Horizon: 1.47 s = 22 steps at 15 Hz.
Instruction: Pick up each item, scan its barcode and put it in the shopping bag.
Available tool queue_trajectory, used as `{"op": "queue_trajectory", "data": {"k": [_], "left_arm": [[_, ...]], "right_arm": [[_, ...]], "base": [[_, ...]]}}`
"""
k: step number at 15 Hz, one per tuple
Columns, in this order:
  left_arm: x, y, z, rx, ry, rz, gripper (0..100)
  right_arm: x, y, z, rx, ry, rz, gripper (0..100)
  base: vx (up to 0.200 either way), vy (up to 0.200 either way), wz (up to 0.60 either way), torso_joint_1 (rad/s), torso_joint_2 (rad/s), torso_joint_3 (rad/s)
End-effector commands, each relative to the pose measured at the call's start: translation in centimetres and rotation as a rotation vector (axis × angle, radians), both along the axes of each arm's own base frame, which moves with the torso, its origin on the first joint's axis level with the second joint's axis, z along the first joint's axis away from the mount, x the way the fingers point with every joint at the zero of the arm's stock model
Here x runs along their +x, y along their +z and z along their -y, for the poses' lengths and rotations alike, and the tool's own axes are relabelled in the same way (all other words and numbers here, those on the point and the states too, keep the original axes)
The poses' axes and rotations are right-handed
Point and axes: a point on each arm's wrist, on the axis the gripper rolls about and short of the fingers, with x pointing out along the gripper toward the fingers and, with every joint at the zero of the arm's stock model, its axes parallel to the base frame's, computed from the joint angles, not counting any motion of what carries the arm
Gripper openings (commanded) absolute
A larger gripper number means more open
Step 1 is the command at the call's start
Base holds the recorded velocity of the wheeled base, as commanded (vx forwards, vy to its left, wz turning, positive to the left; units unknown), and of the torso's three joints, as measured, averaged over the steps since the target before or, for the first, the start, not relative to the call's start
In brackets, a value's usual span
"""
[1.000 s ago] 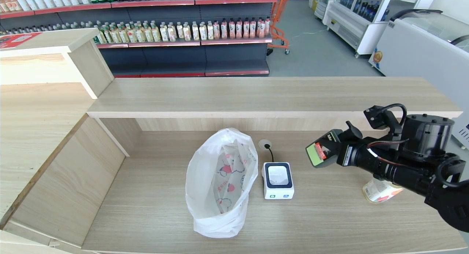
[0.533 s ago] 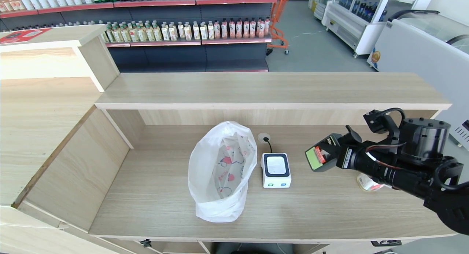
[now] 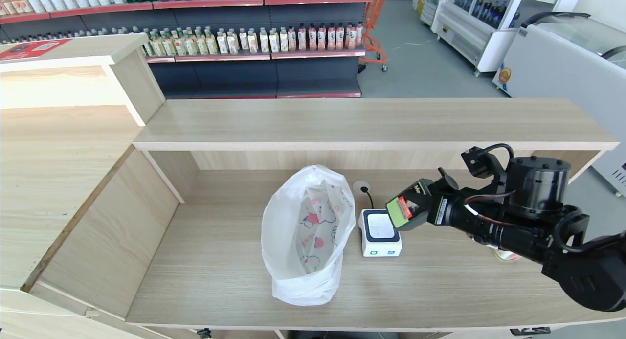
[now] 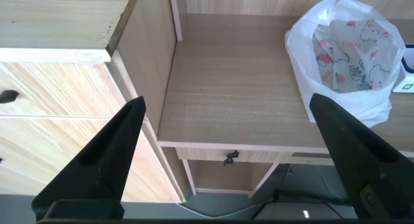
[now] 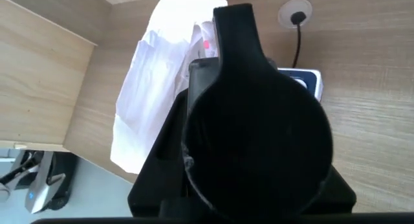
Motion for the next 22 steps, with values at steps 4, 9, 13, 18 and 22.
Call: {"op": "queue_trajectory", "data": {"k": [4,9,13,18,22], "left_arm": [[0.0,0.0,0.0,0.000,0.001,0.000,100],[0.0,0.0,0.0,0.000,0.001,0.000,100],[0.0,0.0,0.0,0.000,0.001,0.000,100],[0.0,0.0,0.0,0.000,0.001,0.000,100],[0.0,0.0,0.0,0.000,0.001,0.000,100]], "right_arm": [[3.1,-3.0,-4.7,-0.031,0.079,-0.044,0],[5.6,-6.5,-9.2,-0.146,0.191,0.007,0],[7.3,-7.8,-14.2,-0.197,0.289,0.107,0],[8.1,-11.7,-15.6,-0.388,0.361,0.186,0],[7.9,-12.1,-15.5,-0.333,0.339,0.211,100]], "base": [[0.000,0.000,0.00,0.000,0.00,0.000],[0.000,0.000,0.00,0.000,0.00,0.000],[0.000,0.000,0.00,0.000,0.00,0.000],[0.000,0.000,0.00,0.000,0.00,0.000],[0.000,0.000,0.00,0.000,0.00,0.000]]}}
